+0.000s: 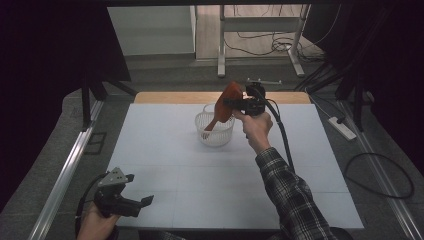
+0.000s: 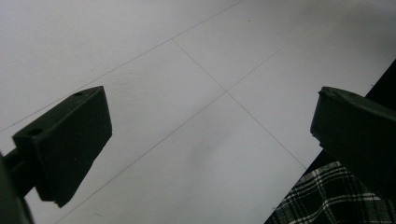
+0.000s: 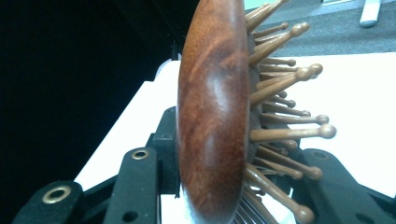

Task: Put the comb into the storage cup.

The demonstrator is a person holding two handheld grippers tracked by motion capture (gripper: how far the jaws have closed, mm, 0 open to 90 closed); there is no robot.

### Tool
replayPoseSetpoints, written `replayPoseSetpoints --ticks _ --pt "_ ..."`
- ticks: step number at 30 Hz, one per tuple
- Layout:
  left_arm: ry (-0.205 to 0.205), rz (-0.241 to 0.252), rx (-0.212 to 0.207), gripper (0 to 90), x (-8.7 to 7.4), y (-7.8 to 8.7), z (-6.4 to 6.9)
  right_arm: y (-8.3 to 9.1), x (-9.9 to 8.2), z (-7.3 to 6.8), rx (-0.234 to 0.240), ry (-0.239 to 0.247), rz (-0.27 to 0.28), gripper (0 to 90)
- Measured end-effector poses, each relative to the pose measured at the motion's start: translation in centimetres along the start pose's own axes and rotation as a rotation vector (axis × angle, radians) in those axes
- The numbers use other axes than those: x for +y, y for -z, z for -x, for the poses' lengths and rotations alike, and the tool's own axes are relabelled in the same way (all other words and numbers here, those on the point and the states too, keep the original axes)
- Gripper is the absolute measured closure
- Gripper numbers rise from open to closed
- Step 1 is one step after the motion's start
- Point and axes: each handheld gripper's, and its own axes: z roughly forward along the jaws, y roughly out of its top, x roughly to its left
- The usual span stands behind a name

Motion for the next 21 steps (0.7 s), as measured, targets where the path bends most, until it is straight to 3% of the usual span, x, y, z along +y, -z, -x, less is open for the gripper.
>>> replayPoseSetpoints --ticks 16,21 --pt "-0.003 -0.009 0.000 0.0 0.0 -0.1 0.0 -1.1 -1.7 0.7 -0.033 0.006 -0.025 57.2" --pt "-0.006 -0.011 0.001 0.0 0.0 -0.1 0.0 -1.1 -2.1 1.2 -0.023 -0.011 -0.009 56.7"
